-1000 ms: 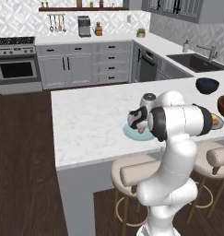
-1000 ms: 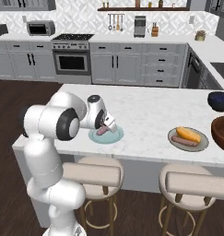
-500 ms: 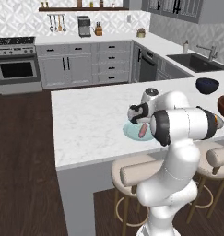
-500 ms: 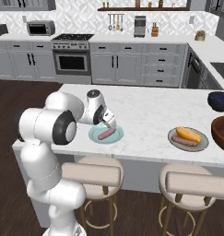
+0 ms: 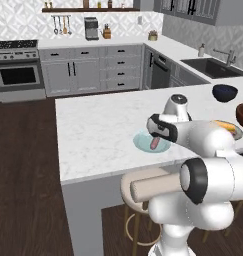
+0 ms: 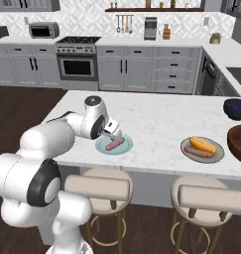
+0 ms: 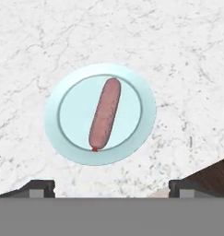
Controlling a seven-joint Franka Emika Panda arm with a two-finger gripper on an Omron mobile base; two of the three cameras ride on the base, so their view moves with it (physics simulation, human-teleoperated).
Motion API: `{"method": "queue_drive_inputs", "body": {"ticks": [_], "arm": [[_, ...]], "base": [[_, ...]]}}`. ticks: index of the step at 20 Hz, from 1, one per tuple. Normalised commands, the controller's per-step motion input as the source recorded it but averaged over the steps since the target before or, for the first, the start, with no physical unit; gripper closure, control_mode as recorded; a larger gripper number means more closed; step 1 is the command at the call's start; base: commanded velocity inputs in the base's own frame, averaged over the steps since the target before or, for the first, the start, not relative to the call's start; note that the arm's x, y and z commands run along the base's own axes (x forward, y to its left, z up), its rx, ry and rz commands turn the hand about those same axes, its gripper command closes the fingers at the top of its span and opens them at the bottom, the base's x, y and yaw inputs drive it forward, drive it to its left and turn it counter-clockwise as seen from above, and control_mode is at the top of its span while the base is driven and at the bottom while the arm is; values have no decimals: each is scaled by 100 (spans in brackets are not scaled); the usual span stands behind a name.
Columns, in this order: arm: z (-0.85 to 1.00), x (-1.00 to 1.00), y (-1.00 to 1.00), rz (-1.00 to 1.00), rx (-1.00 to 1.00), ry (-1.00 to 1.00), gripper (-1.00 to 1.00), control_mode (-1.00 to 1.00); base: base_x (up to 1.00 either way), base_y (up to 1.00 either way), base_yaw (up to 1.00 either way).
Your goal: Place one bun and one sausage from the bowl on each plate.
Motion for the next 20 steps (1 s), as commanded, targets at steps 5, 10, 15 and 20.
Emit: {"method": "queue_drive_inputs", "body": {"ticks": [5,10,15,20], "arm": [[-3,-14,-1,0,-2,0,-100,100],[0,0,0,0,0,0,-100,100],[0,0,0,0,0,0,-100,100],[0,0,0,0,0,0,-100,100]], "base": [[-19,-76,0],[0,-100,0],[0,-100,0],[5,-100,0]]}}
